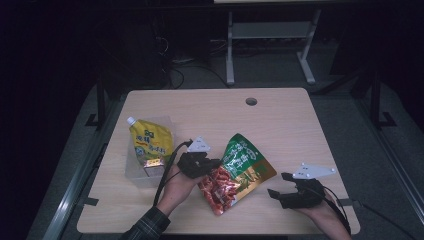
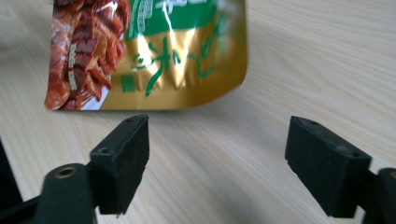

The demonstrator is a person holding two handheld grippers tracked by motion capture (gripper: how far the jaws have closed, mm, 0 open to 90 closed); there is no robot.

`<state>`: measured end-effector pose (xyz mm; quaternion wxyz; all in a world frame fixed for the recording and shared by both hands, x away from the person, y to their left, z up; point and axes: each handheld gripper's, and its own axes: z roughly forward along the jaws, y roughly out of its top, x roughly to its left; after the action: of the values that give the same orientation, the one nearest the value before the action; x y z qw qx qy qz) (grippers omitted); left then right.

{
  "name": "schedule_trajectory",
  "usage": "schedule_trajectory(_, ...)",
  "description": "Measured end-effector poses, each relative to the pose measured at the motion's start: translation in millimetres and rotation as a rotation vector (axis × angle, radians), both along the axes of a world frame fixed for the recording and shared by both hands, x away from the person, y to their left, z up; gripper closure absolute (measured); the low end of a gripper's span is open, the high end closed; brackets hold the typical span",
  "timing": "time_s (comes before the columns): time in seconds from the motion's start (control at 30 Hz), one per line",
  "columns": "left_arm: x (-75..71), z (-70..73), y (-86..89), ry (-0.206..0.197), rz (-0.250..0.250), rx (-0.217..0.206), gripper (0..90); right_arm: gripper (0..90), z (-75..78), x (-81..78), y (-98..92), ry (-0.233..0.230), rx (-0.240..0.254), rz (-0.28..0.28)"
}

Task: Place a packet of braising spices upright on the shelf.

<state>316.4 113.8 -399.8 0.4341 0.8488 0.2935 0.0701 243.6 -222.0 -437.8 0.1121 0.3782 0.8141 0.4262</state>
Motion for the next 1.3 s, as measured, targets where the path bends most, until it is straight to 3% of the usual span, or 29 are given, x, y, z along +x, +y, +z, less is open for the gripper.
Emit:
schedule_trajectory(0.23, 0.3, 16.2, 3.7, -0.019, 0.017, -0.062, 89.8, 14.6, -2.4, 4.8, 9.7, 0.010, 0.046, 0.034)
schedule_trajectory(0.3, -0.4, 21.3, 4.0, -0.026, 0.010, -0.079, 89.8, 14.7, 1.6, 10.4, 16.8, 0.000, 0.107, 0.046)
schedule_trajectory(0.5, -5.2, 27.5, 3.2, -0.041, 0.001, -0.105, 89.8, 16.2, 6.0, 25.1, 30.6, -0.011, 0.204, 0.060)
schedule_trajectory(0.63, -5.0, 27.7, 3.7, -0.038, 0.002, -0.117, 89.7, 26.3, 5.2, 29.3, 34.4, -0.032, 0.244, 0.067)
schedule_trajectory(0.87, -4.7, 26.6, 2.3, -0.033, 0.004, -0.121, 89.8, 54.6, 1.8, 41.8, 43.2, 0.003, 0.347, 0.093)
schedule_trajectory(1.0, -2.0, 24.1, 3.3, -0.030, 0.010, -0.121, 89.7, 65.2, 1.7, 44.5, 45.9, -0.004, 0.356, 0.090)
schedule_trajectory(1.1, -0.3, 21.9, 4.1, -0.027, 0.016, -0.124, 89.7, 79.9, 4.2, 46.9, 44.2, -0.004, 0.375, 0.092)
schedule_trajectory(1.13, -0.6, 21.3, 4.1, -0.025, 0.016, -0.121, 89.6, 85.6, 6.6, 47.3, 44.9, -0.018, 0.361, 0.099)
schedule_trajectory(1.3, -1.8, 19.5, 4.7, -0.024, 0.020, -0.122, 89.4, 88.7, 13.2, 50.6, 42.0, -0.021, 0.349, 0.126)
